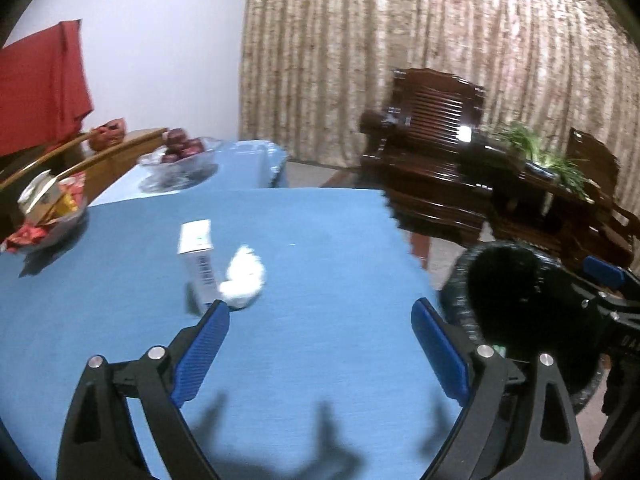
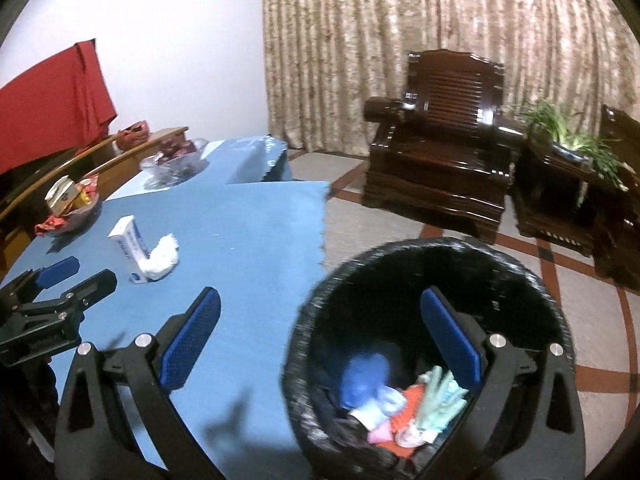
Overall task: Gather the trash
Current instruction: 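Move both open grippers back over the table, then grasp the white printed box with the left gripper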
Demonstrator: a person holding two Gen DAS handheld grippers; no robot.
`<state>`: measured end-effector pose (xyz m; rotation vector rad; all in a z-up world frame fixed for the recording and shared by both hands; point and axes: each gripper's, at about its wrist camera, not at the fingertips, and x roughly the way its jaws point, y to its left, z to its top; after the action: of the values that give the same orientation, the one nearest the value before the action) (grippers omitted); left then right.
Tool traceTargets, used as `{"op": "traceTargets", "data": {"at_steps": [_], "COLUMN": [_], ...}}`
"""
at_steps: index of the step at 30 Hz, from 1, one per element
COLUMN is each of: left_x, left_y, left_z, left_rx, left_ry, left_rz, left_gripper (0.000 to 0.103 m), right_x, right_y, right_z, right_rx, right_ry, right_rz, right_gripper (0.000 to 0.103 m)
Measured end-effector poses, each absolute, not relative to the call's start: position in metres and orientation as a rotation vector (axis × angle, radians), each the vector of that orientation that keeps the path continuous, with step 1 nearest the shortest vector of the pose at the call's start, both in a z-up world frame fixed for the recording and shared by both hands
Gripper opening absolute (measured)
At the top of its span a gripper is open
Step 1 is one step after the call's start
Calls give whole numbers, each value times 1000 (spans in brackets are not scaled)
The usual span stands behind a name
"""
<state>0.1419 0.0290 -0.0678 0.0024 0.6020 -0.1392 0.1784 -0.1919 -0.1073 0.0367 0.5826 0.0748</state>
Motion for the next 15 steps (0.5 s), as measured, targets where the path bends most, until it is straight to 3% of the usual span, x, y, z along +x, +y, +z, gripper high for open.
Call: {"op": "traceTargets", "data": {"at_steps": [15], "left_x": [160], "left_y": [109], "left_z": [-87], "left_rx": [-48], "left_ry": [621], "left_rz": [8], "left_gripper": [91], "right_x": [227], "right_y": [-113], "right_z": [-124], "right_rx": [2], "right_ry": [622], "right_rz": [189], "right_gripper": [97]}}
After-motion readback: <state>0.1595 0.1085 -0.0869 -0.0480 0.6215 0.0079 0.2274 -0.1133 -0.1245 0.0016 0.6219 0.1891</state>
